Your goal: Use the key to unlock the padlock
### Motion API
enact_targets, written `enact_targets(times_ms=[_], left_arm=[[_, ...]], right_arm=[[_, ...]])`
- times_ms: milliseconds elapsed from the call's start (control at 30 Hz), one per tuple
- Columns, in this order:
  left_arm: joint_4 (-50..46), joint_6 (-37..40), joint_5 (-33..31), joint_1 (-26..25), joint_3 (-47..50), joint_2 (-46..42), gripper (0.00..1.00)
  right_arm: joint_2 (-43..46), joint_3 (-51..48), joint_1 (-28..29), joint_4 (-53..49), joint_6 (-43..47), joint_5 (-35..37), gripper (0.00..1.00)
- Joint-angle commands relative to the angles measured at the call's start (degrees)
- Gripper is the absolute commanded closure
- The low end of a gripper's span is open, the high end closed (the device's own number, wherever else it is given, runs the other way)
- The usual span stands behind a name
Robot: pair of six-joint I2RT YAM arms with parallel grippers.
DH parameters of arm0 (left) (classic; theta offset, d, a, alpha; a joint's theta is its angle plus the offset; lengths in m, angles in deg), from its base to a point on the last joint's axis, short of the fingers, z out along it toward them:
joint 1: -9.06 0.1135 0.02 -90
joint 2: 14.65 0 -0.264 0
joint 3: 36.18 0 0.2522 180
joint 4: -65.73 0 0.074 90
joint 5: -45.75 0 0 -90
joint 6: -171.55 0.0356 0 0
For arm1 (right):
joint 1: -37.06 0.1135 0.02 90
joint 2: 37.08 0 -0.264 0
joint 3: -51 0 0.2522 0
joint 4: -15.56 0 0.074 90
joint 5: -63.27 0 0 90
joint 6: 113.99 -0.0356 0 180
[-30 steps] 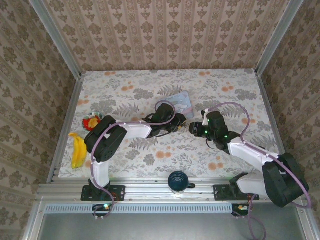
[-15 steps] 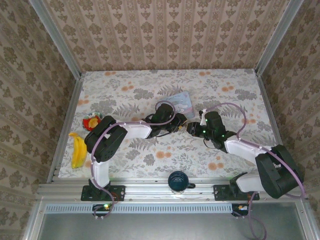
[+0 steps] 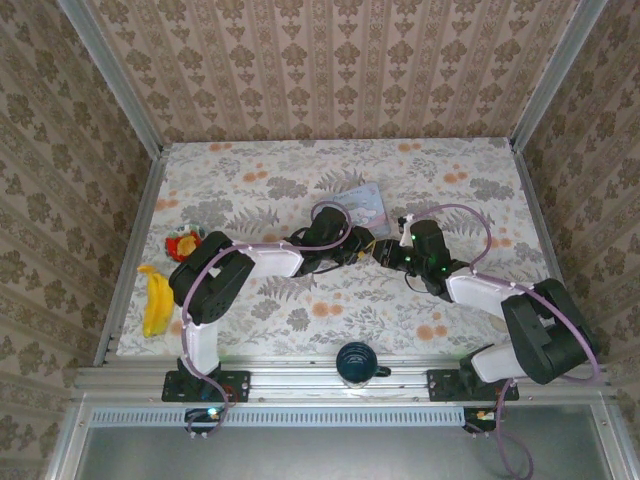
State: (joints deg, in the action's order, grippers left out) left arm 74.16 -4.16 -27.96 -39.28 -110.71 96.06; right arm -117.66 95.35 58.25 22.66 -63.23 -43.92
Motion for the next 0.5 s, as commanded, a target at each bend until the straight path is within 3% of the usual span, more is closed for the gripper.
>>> enact_targets(times_ms=[0,467], left_arm=[[-7.1,-5.9,5.8,-0.6,1.9,2.2,1.00],[-6.9,-6.0,5.7,-0.5,1.9,2.1,1.00]], right_arm=[[-1.4,0.7,-0.3,1.1,-0.9,-1.1,0.84],[-2.2,-1.1,-0.3,2.7,-3.6,-2.5,0.83]])
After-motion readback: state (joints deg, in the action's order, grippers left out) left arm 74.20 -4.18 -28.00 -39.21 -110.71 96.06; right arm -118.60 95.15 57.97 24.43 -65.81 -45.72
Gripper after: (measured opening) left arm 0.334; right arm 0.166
